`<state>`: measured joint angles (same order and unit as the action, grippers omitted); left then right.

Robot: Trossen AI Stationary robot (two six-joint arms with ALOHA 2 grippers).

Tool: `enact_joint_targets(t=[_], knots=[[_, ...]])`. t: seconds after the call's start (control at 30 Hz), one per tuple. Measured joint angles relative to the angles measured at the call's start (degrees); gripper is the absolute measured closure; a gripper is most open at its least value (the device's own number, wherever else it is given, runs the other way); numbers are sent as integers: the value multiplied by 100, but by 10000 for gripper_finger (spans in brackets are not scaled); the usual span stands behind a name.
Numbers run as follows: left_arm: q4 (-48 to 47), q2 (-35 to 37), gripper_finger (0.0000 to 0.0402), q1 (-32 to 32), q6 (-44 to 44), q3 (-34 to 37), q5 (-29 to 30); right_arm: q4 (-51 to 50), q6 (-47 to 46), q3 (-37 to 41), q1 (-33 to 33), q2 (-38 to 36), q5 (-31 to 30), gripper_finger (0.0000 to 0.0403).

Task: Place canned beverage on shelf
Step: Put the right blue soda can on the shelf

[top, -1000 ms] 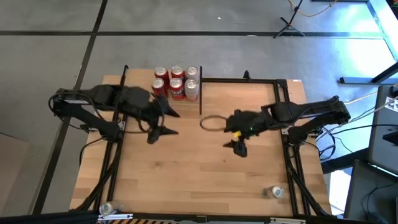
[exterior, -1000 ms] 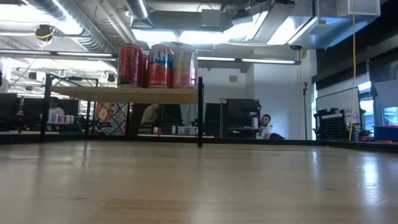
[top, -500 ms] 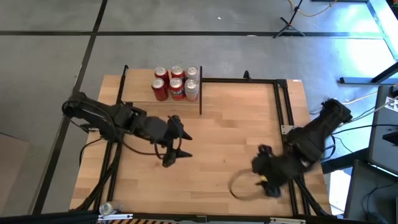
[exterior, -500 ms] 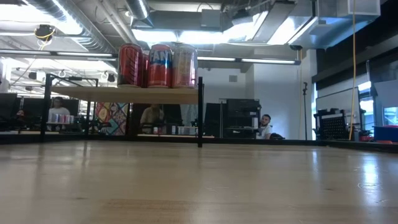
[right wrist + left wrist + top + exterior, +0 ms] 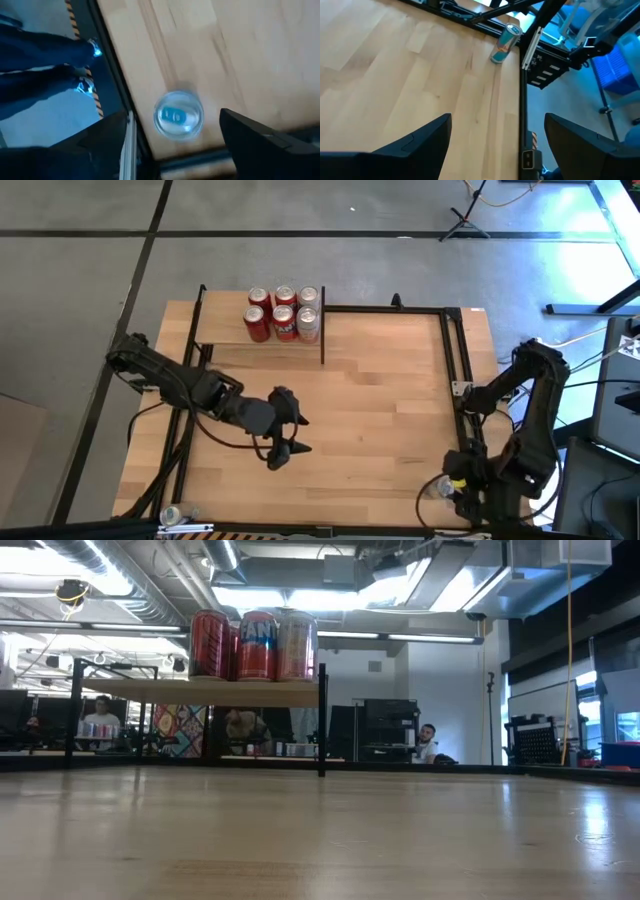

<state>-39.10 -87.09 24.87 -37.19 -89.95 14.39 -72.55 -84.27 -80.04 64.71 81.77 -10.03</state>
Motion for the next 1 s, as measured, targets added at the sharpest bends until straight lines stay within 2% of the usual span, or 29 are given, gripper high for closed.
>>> enact_joint_targets(t=[0.23, 0.33, 1.0], knots=[[32, 4, 96, 10, -176, 0, -32, 211, -142, 176, 66, 248, 260, 32], [32, 4, 96, 45, -192, 0, -28, 145, -178, 276, 13, 346, 546, 9], [24, 4, 96, 46, -188, 0, 112, 770, -660, 1079, -76, 410, 656, 21]])
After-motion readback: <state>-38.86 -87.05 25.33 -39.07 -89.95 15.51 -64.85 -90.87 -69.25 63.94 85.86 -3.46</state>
